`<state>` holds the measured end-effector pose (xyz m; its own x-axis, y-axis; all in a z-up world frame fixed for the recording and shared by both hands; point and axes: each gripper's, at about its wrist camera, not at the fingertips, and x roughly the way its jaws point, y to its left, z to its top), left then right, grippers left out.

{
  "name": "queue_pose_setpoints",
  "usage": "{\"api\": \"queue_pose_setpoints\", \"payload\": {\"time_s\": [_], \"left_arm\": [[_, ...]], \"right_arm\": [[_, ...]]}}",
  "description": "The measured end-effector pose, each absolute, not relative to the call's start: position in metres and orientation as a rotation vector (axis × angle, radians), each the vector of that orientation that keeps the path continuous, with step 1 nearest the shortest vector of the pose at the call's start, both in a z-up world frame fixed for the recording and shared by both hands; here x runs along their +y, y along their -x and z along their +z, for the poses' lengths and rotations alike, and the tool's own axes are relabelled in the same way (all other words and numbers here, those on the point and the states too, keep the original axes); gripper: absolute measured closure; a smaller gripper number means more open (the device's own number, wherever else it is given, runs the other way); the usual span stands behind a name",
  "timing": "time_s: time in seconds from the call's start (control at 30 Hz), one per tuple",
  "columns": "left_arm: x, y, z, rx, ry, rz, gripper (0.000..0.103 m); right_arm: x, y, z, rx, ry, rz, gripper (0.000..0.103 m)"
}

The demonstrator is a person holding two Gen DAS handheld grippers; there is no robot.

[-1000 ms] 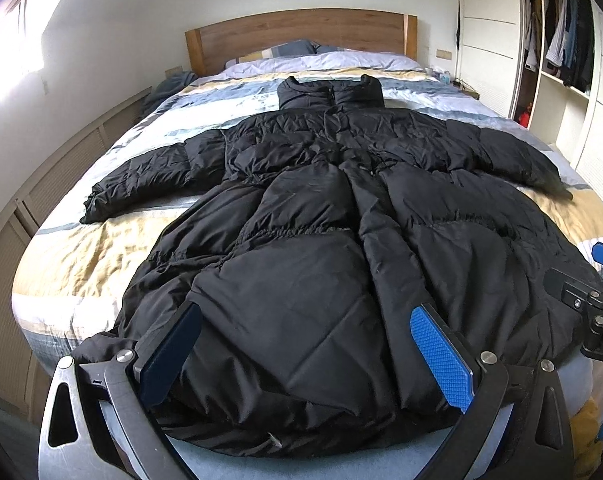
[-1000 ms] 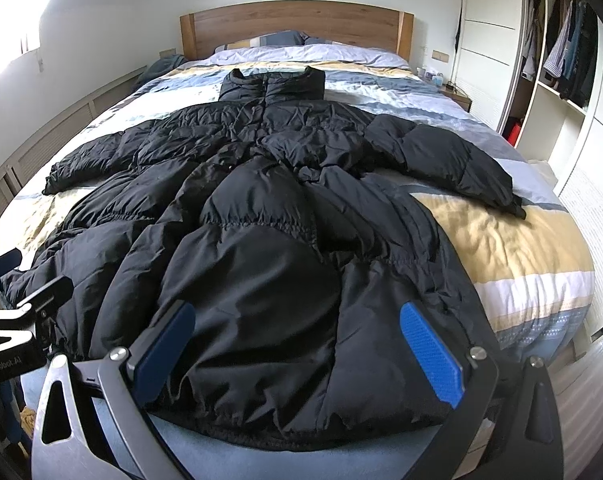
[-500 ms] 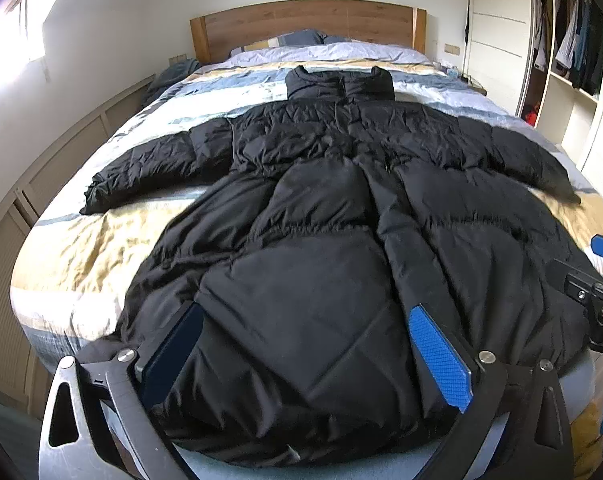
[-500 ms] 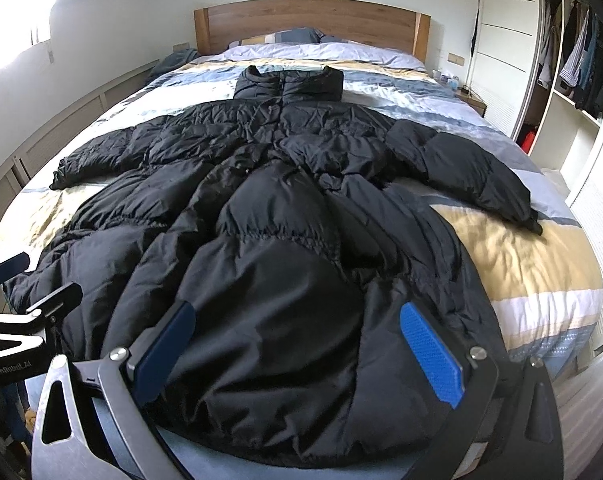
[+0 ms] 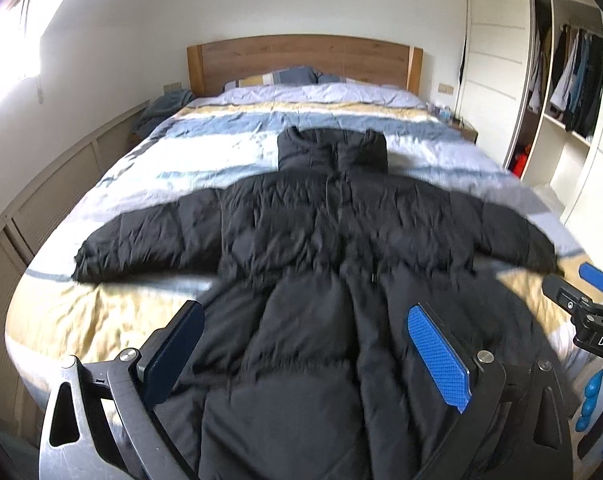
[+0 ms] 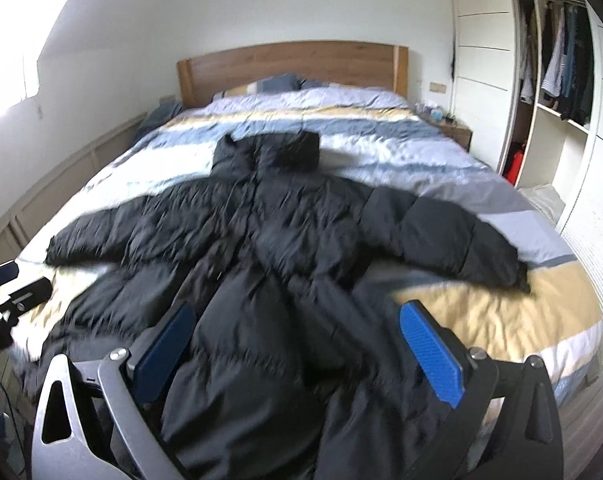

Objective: Fold large clothes
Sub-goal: 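Grasp the sleeve cuff nearest the right gripper with the right gripper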

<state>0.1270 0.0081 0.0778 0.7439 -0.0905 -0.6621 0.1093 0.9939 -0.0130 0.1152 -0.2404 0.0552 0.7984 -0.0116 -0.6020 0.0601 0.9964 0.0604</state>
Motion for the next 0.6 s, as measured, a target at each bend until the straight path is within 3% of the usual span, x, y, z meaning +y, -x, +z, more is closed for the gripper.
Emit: {"api": "queue_pose_setpoints", "payload": {"time_s": [0.27,0.6], "left_arm": [[0.020,-0.183,0.100,0.688,0.012,-0.058,0.002],[0.036,-0.217,0.058,0.785,0.026,-0.005,0.002]], "right_arm": [[-0.310,-0.162,0.050,0.638,-0.228,-0.156,0.000],[-0.397,-0.203,-0.034,0.744,-0.419,-0.302,0.000]]}}
